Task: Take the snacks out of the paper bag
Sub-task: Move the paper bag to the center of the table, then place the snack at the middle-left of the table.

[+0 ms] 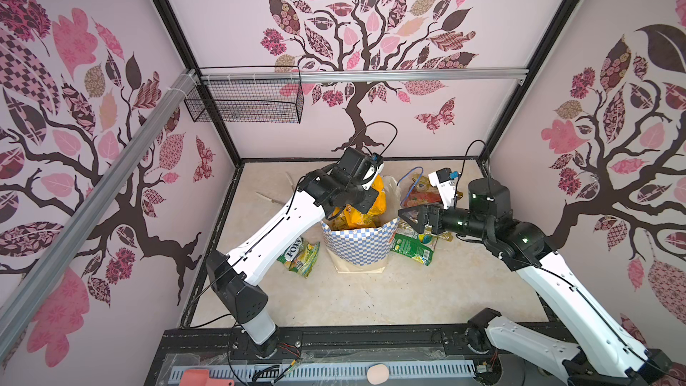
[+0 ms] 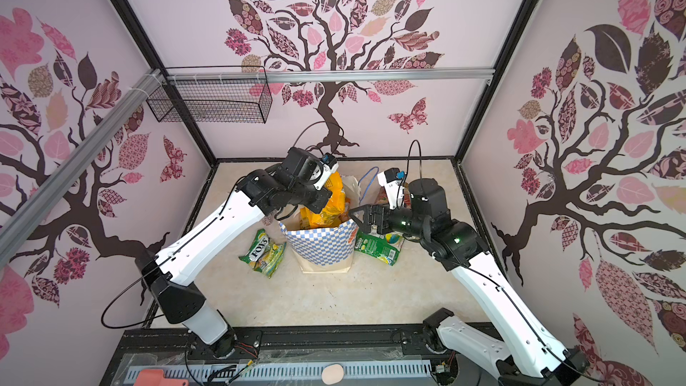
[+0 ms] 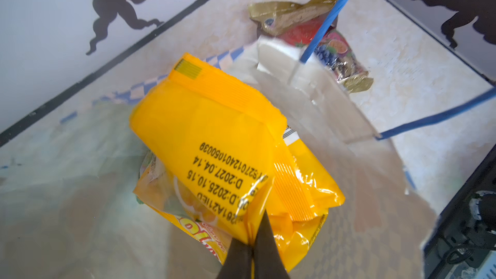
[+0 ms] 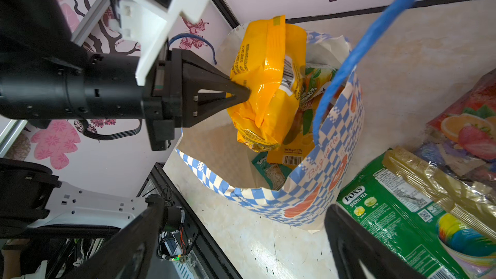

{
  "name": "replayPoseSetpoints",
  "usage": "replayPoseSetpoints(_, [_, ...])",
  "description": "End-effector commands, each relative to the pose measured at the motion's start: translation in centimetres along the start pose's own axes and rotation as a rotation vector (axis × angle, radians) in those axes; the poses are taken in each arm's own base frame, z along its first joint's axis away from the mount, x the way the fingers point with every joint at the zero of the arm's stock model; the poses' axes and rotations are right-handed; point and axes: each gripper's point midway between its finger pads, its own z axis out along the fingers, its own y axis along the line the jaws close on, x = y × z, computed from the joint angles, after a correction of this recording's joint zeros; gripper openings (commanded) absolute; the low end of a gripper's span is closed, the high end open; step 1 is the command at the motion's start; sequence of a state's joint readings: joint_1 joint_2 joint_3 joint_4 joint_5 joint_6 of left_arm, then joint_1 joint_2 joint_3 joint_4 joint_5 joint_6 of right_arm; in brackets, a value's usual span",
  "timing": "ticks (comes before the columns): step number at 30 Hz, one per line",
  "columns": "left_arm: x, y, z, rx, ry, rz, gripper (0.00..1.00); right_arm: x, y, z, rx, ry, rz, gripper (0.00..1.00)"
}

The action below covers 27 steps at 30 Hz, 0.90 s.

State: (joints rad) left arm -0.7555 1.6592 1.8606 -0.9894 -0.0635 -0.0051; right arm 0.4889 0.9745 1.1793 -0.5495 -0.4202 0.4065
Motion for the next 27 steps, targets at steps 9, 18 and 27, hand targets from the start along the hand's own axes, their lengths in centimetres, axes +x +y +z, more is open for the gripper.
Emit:
replayPoseSetpoints(9, [-8.9, 0.7, -15.6, -0.012, -0.466, -0.013, 0.0, -3.4, 2.1, -2.3, -0.031, -0.144, -0.028, 1.0])
replayPoseSetpoints(18, [-7.9, 3.0, -24.9, -0.097, -0.632, -0.076, 0.0, -3.6, 2.0, -2.1, -0.028, -0.158, -0.024, 1.0])
replayPoseSetpoints(27, [-1.2, 10.1, -24.9, -0.357, -0.494, -0.271, 0.0, -4.2, 2.8, -2.4, -0.057, -0.168, -0.018, 1.0])
